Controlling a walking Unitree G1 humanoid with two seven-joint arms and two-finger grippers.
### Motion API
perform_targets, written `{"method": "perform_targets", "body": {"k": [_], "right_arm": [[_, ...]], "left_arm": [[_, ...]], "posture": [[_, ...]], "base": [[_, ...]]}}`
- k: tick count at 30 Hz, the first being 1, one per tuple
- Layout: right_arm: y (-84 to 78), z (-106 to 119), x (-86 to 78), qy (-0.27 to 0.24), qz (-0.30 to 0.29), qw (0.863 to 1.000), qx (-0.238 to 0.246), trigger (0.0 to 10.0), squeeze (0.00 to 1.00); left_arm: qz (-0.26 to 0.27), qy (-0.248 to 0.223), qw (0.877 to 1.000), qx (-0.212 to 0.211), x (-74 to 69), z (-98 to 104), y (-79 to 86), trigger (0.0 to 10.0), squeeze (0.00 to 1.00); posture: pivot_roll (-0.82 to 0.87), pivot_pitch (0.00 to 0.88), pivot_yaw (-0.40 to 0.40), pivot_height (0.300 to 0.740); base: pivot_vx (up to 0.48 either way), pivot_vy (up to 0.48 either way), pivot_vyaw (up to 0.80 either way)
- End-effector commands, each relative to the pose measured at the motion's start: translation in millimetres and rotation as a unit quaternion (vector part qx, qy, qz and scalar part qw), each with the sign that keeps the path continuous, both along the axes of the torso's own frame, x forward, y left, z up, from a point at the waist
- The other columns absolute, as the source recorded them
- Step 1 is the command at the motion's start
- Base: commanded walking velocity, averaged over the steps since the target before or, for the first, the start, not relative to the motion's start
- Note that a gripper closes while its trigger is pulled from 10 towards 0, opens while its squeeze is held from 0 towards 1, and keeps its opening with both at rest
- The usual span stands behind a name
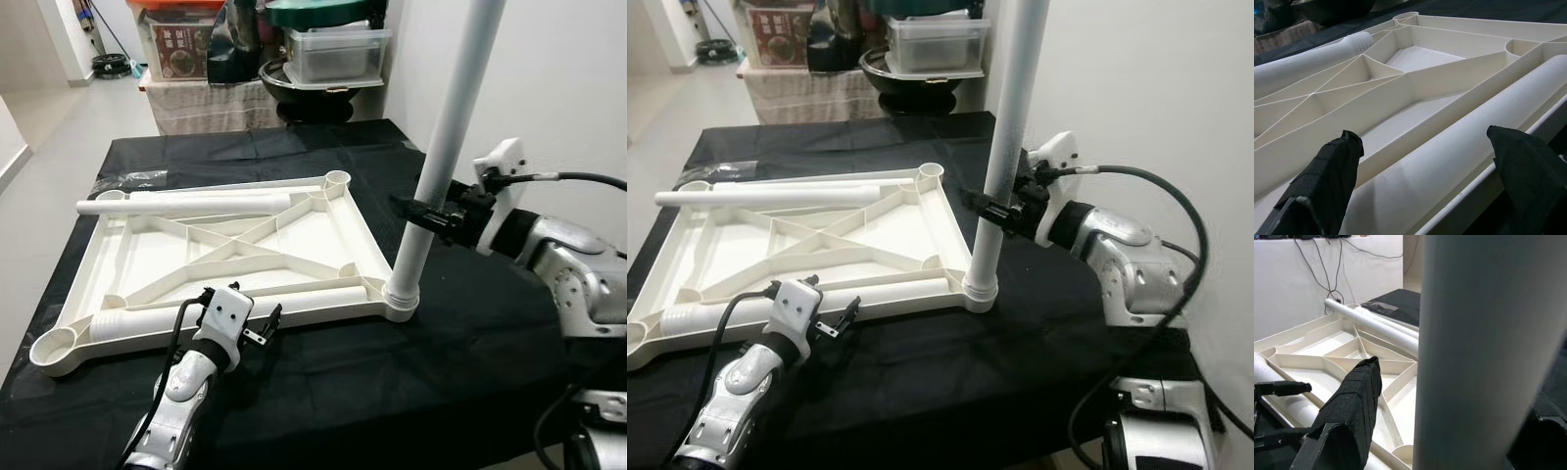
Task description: Building children table
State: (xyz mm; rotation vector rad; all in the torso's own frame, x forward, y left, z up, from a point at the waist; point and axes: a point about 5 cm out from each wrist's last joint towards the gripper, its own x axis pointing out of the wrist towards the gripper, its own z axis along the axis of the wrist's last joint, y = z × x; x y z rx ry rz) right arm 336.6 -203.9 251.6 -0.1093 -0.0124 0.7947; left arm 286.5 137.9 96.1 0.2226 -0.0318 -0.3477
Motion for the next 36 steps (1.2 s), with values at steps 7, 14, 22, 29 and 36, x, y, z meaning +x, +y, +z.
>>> {"method": "perform_targets", "body": {"k": [7, 14, 22, 29, 36], "right_arm": [[3.8, -8, 6.9, 0.015, 0.022, 1.0, 0.013, 10.0, 0.0], [-3.7, -7, 10.0, 0.011, 0.013, 0.999, 0.028, 0.0, 0.0], [-14.6, -49, 24.6, 0.128, -0.455, 0.876, 0.099, 0.0, 0.0], [57.2, -56, -6.6, 0.128, -0.396, 0.903, 0.106, 10.0, 0.0], [62.0, -8, 2.9, 0.051, -0.269, 0.949, 0.158, 10.0, 1.0]], "left_arm": [[0.0, 0.029, 0.999, 0.016, -3.4, -12, 3.4, 10.0, 0.0], [-0.001, 0.029, 0.999, 0.015, -3.3, -12, 2.5, 10.0, 0.0], [0.0, 0.03, 0.999, 0.015, -5.9, -14, 2.7, 10.0, 0.0], [-0.003, 0.028, 1.0, 0.014, -4.8, -12, 0.4, 10.0, 0.0], [0.002, 0.018, 1.0, 0.015, 1.2, -6, 5.8, 10.0, 0.0]], "posture": [[0.0, 0.0, -0.055, 0.74], [-0.01, 0.0, -0.054, 0.74], [0.0, 0.0, -0.063, 0.74], [-0.01, 0.0, -0.054, 0.74], [-0.01, 0.0, -0.057, 0.74]], "base": [[0.0, 0.0, 0.0], [0.0, 0.0, 0.0], [0.0, 0.0, 0.0], [0.0, 0.0, 0.0], [0.0, 0.0, 0.0]]}}
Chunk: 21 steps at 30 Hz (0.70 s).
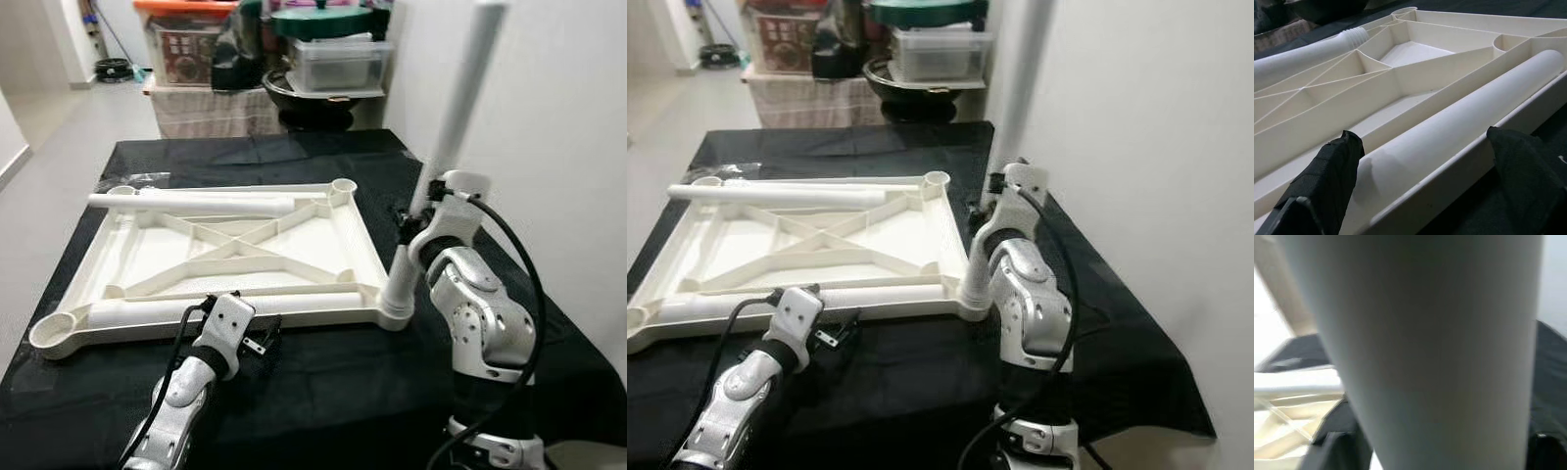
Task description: Building children table
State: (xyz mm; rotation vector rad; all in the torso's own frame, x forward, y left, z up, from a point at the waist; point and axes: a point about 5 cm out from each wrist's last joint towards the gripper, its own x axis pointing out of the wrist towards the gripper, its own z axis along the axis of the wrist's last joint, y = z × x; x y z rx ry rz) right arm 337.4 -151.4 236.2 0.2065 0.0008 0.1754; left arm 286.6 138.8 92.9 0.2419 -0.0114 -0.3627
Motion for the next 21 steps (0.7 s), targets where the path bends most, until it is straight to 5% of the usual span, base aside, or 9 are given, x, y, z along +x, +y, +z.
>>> {"method": "perform_targets", "body": {"k": [1, 2, 7, 12, 13, 16, 17, 19, 21], "right_arm": [[7.5, 15, 4.3, -0.015, 0.061, 0.998, 0.021, 10.0, 1.0], [0.7, 30, 3.4, -0.043, 0.116, 0.992, 0.018, 10.0, 0.0], [-27.8, 49, -12.1, -0.113, 0.266, 0.955, -0.065, 10.0, 0.0], [-44.3, 37, -12.5, -0.094, 0.317, 0.935, -0.131, 10.0, 0.0], [-47.1, 31, -11.5, -0.083, 0.327, 0.93, -0.147, 5.8, 0.0], [-48.8, 25, -10.3, -0.07, 0.341, 0.924, -0.158, 5.8, 0.0], [-49.4, 18, -8.4, -0.057, 0.347, 0.921, -0.166, 1.3, 0.0], [-53.2, 6, 1.2, -0.023, 0.311, 0.933, -0.18, 0.0, 0.0], [-53.2, 6, 1.2, -0.023, 0.311, 0.933, -0.18, 0.0, 0.0]], "left_arm": [[0.009, 0.007, 1.0, 0.003, 1.6, -2, 5.1, 10.0, 0.0], [0.009, 0.007, 1.0, 0.003, 1.6, -2, 3.9, 10.0, 0.0], [0.004, 0.009, 1.0, -0.001, 0.0, -4, -0.2, 10.0, 0.0], [0.004, 0.009, 1.0, -0.001, 0.1, -4, 0.2, 10.0, 0.0], [0.005, 0.009, 1.0, -0.001, 0.2, -3, 0.6, 10.0, 0.0], [0.005, 0.009, 1.0, -0.001, 0.2, -3, 0.9, 10.0, 0.0], [0.006, 0.009, 1.0, -0.001, 0.1, -3, 1.4, 10.0, 0.0], [0.007, 0.009, 1.0, 0.001, -0.5, -3, 2.8, 10.0, 0.0], [0.007, 0.009, 1.0, 0.001, -0.5, -3, 2.8, 10.0, 0.0]], "posture": [[-0.01, 0.0, -0.057, 0.74], [-0.02, 0.0, -0.058, 0.74], [-0.02, 0.0, -0.06, 0.74], [-0.01, 0.0, -0.065, 0.74], [-0.01, 0.0, -0.065, 0.74], [-0.01, 0.0, -0.065, 0.74], [0.0, 0.0, -0.067, 0.74], [0.0, 0.0, -0.064, 0.74], [0.0, 0.0, -0.064, 0.74]], "base": [[0.0, 0.0, 0.0], [0.0, 0.0, 0.0], [0.0, 0.0, 0.0], [0.0, 0.0, 0.0], [0.0, 0.0, 0.0], [0.0, 0.0, 0.0], [0.0, 0.0, 0.0], [0.0, 0.0, 0.0], [0.0, 0.0, 0.0]]}}
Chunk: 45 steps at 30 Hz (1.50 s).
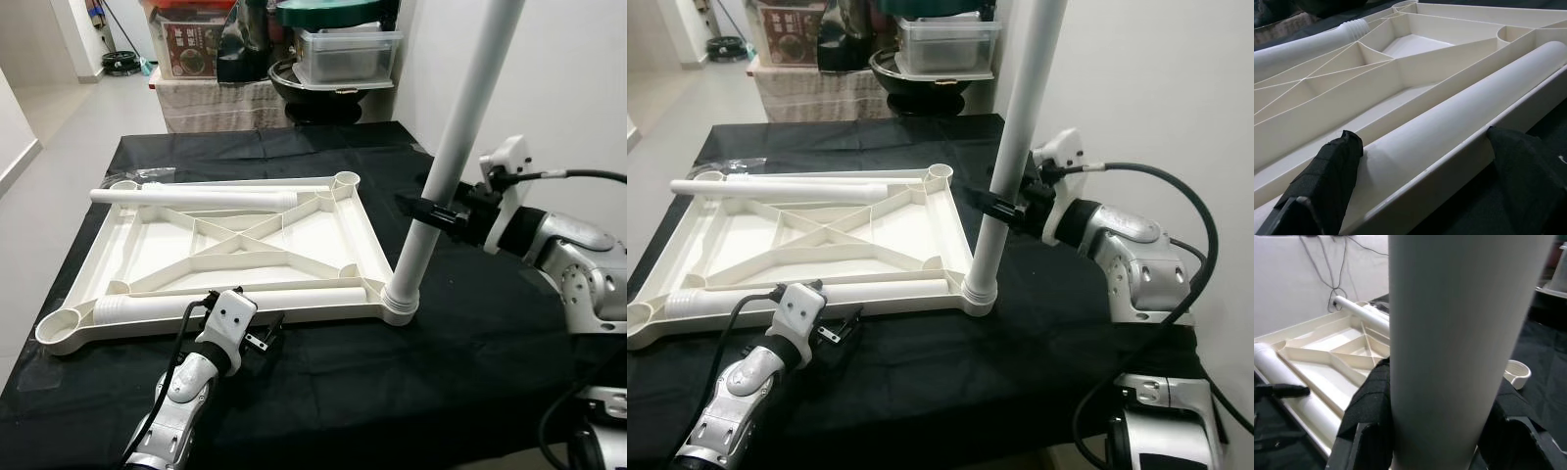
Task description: Building children table
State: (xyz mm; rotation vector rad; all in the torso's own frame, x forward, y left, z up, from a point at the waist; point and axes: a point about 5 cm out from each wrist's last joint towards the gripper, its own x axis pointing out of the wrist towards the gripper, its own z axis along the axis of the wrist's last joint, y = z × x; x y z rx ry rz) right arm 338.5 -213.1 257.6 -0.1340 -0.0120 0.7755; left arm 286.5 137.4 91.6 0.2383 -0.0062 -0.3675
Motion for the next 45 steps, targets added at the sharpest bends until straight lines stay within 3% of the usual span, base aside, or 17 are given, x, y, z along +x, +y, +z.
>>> {"method": "perform_targets", "body": {"k": [1, 3, 5, 6, 9, 10, 15, 16, 19, 20, 26, 27, 31, 37, 38, 43, 45], "right_arm": [[6.4, -19, 3.7, 0.029, -0.005, 0.999, -0.038, 0.0, 0.0], [-0.8, -24, 19.6, 0.043, -0.127, 0.991, -0.019, 0.0, 0.0], [-0.8, -24, 19.6, 0.043, -0.127, 0.991, -0.019, 0.0, 0.0], [-15.1, -36, 31.1, 0.06, -0.35, 0.934, 0.033, 0.0, 0.0], [-14.0, -45, 28.0, 0.078, -0.413, 0.905, 0.062, 0.0, 0.0], [13.4, -62, 7.4, 0.099, -0.456, 0.88, 0.086, 0.0, 0.0], [37.5, -68, -8.6, 0.104, -0.455, 0.879, 0.092, 0.0, 0.0], [49.9, -67, -12.7, 0.103, -0.433, 0.891, 0.093, 10.0, 0.0], [65.5, -58, -16.0, 0.081, -0.386, 0.913, 0.103, 10.0, 0.0], [64.4, -46, -11.9, 0.059, -0.354, 0.925, 0.123, 10.0, 1.0], [44.4, 1, 10.6, 0.002, -0.245, 0.959, 0.143, 10.0, 1.0], [38.0, 11, 13.1, -0.011, -0.201, 0.969, 0.142, 10.0, 0.0], [16.2, 25, 5.3, -0.065, -0.079, 0.993, 0.066, 10.0, 0.0], [9.4, 14, -1.3, -0.04, -0.005, 0.999, 0.011, 10.0, 0.0], [8.9, 10, -1.1, -0.032, 0.013, 0.999, 0.005, 0.0, 0.0], [8.2, -8, 7.2, 0.008, -0.004, 1.0, -0.024, 0.0, 0.0], [9.6, -23, 19.9, 0.056, -0.089, 0.994, -0.007, 0.0, 0.0]], "left_arm": [[0.009, 0.006, 1.0, 0.003, -0.8, -2, 4.9, 10.0, 0.0], [0.008, 0.007, 1.0, 0.004, -1.3, -2, 6.2, 10.0, 0.0], [0.008, 0.007, 1.0, 0.004, -1.3, -2, 6.2, 10.0, 0.0], [0.007, 0.007, 1.0, 0.005, -1.4, -2, 6.6, 10.0, 0.0], [0.006, 0.007, 1.0, 0.005, -1.2, -2, 5.9, 10.0, 0.0], [0.004, 0.006, 1.0, 0.005, -0.7, 0, 4.4, 10.0, 0.0], [0.004, 0.005, 1.0, 0.005, -0.5, 0, 5.0, 10.0, 0.0], [0.005, 0.006, 1.0, 0.006, -0.8, 0, 6.4, 10.0, 0.0], [0.006, 0.007, 1.0, 0.007, -1.1, -1, 8.0, 10.0, 0.0], [0.006, 0.007, 1.0, 0.007, -0.8, -1, 7.4, 10.0, 0.0], [0.006, 0.007, 1.0, 0.003, 0.4, -2, 4.0, 10.0, 0.0], [0.006, 0.007, 1.0, 0.002, 0.5, -2, 3.6, 10.0, 0.0], [0.006, 0.005, 1.0, 0.001, 1.6, -1, 2.3, 10.0, 0.0], [0.011, 0.004, 1.0, 0.003, 2.1, 0, 5.9, 10.0, 0.0], [0.011, 0.004, 1.0, 0.003, 1.7, -1, 6.1, 10.0, 0.0], [0.011, 0.005, 1.0, 0.003, 0.2, -1, 4.8, 10.0, 0.0], [0.011, 0.004, 1.0, 0.002, 0.0, -1, 4.5, 10.0, 0.0]], "posture": [[0.0, 0.0, -0.063, 0.74], [0.0, 0.0, -0.056, 0.74], [0.0, 0.0, -0.056, 0.74], [-0.01, 0.0, -0.053, 0.74], [0.0, 0.0, -0.054, 0.74], [0.01, 0.0, -0.056, 0.74], [0.01, 0.0, -0.054, 0.74], [0.01, 0.0, -0.054, 0.74], [0.0, 0.0, -0.052, 0.74], [-0.01, 0.0, -0.054, 0.74], [-0.01, 0.0, -0.058, 0.74], [-0.01, 0.0, -0.057, 0.74], [0.0, 0.0, -0.064, 0.74], [0.0, 0.0, -0.069, 0.74], [0.0, 0.0, -0.071, 0.74], [0.01, 0.0, -0.072, 0.74], [0.0, 0.0, -0.069, 0.74]], "base": [[0.0, 0.0, 0.0], [0.0, 0.0, 0.0], [0.0, 0.0, 0.0], [0.0, 0.0, 0.0], [0.0, 0.0, 0.0], [0.0, 0.0, 0.0], [0.0, 0.0, 0.0], [0.0, 0.0, 0.0], [0.0, 0.0, 0.0], [0.0, 0.0, 0.0], [0.0, 0.0, 0.0], [0.0, 0.0, 0.0], [0.0, 0.0, 0.0], [0.0, 0.0, 0.0], [0.0, 0.0, 0.0], [0.0, 0.0, 0.0], [0.0, 0.0, 0.0]]}}
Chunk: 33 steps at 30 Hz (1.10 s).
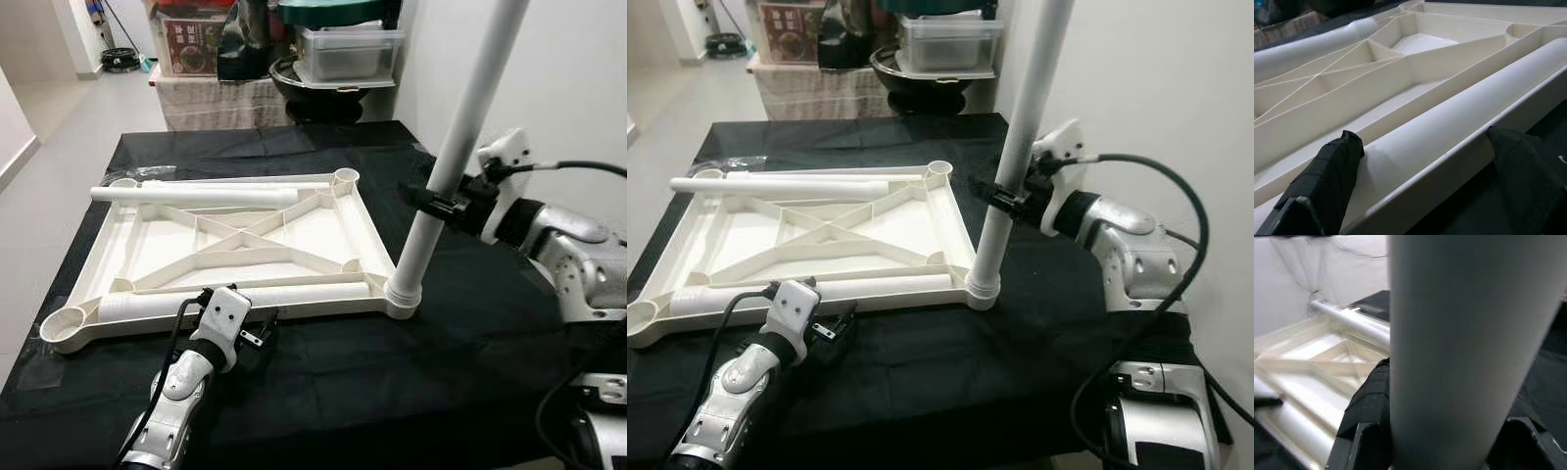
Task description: Building children table
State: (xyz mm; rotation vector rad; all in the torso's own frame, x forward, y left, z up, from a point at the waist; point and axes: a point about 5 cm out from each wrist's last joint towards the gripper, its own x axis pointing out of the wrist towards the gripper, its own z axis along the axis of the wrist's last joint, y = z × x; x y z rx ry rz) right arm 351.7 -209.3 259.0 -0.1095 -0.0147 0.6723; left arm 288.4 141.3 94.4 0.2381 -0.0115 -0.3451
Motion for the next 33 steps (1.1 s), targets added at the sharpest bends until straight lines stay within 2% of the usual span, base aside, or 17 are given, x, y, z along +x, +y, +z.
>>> {"method": "perform_targets", "body": {"k": [1, 4, 6, 8, 10, 11, 12, 13, 15, 16, 17, 20, 21, 24, 26, 32, 33], "right_arm": [[2.1, -32, 14.3, 0.074, -0.109, 0.991, 0.012, 0.0, 0.0], [-1.6, -43, 21.2, 0.098, -0.186, 0.977, 0.04, 0.0, 0.0], [-22.1, -64, 23.9, 0.126, -0.383, 0.912, 0.079, 0.0, 0.0], [-19.6, -92, 2.2, 0.16, -0.494, 0.848, 0.103, 0.0, 0.0], [-4.1, -98, -7.9, 0.167, -0.482, 0.853, 0.111, 0.0, 0.0], [21.6, -100, -18.1, 0.173, -0.444, 0.871, 0.121, 3.2, 0.0], [21.6, -100, -18.1, 0.173, -0.444, 0.871, 0.121, 3.2, 0.0], [39.7, -99, -23.5, 0.177, -0.415, 0.883, 0.129, 10.0, 0.0], [76.7, -73, -29.3, 0.126, -0.28, 0.939, 0.154, 10.0, 0.0], [76.7, -73, -29.3, 0.126, -0.28, 0.939, 0.154, 10.0, 0.0], [78.3, -54, -24.9, 0.091, -0.218, 0.955, 0.177, 10.0, 1.0], [69.9, -21, -16.3, 0.057, -0.102, 0.977, 0.181, 10.0, 1.0], [62.6, -6, -16.0, 0.03, -0.047, 0.983, 0.173, 10.0, 0.0], [51.5, 10, -20.0, -0.006, 0.004, 0.989, 0.15, 10.0, 0.0], [27.6, 26, -27.4, -0.054, 0.072, 0.993, 0.078, 10.0, 0.0], [6.8, 16, -23.2, -0.033, 0.116, 0.993, -0.001, 9.8, 0.0], [7.1, 12, -23.9, -0.023, 0.137, 0.99, -0.006, 0.0, 0.0]], "left_arm": [[-0.001, 0.008, 1.0, 0.004, -1.5, -4, 0.4, 10.0, 0.0], [-0.003, 0.009, 1.0, 0.005, -1.1, -4, 0.3, 10.0, 0.0], [-0.005, 0.008, 1.0, 0.007, -0.3, -3, -0.2, 10.0, 0.0], [-0.006, 0.005, 1.0, 0.008, 0.8, -2, -0.1, 10.0, 0.0], [-0.004, 0.005, 1.0, 0.007, 1.1, -1, 0.4, 10.0, 0.0], [-0.004, 0.005, 1.0, 0.007, 1.0, -1, 1.0, 10.0, 0.0], [-0.004, 0.005, 1.0, 0.007, 1.0, -1, 1.0, 10.0, 0.0], [-0.004, 0.005, 1.0, 0.006, 0.9, -2, 1.3, 10.0, 0.0], [-0.006, 0.007, 1.0, 0.007, 0.2, -3, 0.9, 10.0, 0.0], [-0.006, 0.007, 1.0, 0.007, 0.2, -3, 0.9, 10.0, 0.0], [-0.008, 0.007, 1.0, 0.008, 0.6, -3, 0.1, 10.0, 0.0], [-0.009, 0.006, 1.0, 0.006, 2.6, -2, -1.4, 10.0, 0.0], [-0.009, 0.005, 1.0, 0.005, 3.4, -2, -1.9, 10.0, 0.0], [-0.009, 0.004, 1.0, 0.004, 3.8, -2, -2.4, 10.0, 0.0], [-0.008, 0.004, 1.0, 0.004, 3.6, -2, -2.2, 10.0, 0.0], [-0.004, 0.005, 1.0, 0.004, 2.5, -2, -0.5, 10.0, 0.0], [-0.003, 0.005, 1.0, 0.004, 2.3, -2, -0.6, 10.0, 0.0]], "posture": [[0.0, 0.0, -0.064, 0.74], [0.0, 0.0, -0.064, 0.74], [0.0, 0.0, -0.06, 0.74], [0.0, 0.0, -0.063, 0.74], [0.0, 0.0, -0.063, 0.74], [0.0, 0.0, -0.055, 0.74], [0.0, 0.0, -0.055, 0.74], [0.0, 0.0, -0.055, 0.74], [-0.01, 0.0, -0.05, 0.74], [-0.01, 0.0, -0.05, 0.74], [-0.02, 0.0, -0.049, 0.74], [-0.02, 0.0, -0.051, 0.74], [-0.02, 0.0, -0.052, 0.74], [-0.02, 0.0, -0.056, 0.74], [-0.02, 0.0, -0.058, 0.74], [-0.01, 0.0, -0.068, 0.74], [0.0, 0.0, -0.068, 0.74]], "base": [[0.0, 0.0, 0.0], [0.0, 0.0, 0.0], [0.0, 0.0, 0.0], [0.0, 0.0, 0.0], [0.0, 0.0, 0.0], [0.0, 0.0, 0.0], [0.0, 0.0, 0.0], [0.0, 0.0, 0.0], [0.0, 0.0, 0.0], [0.0, 0.0, 0.0], [0.0, 0.0, 0.0], [0.0, 0.0, 0.0], [0.0, 0.0, 0.0], [0.0, 0.0, 0.0], [0.0, 0.0, 0.0], [0.0, 0.0, 0.0], [0.0, 0.0, 0.0]]}}
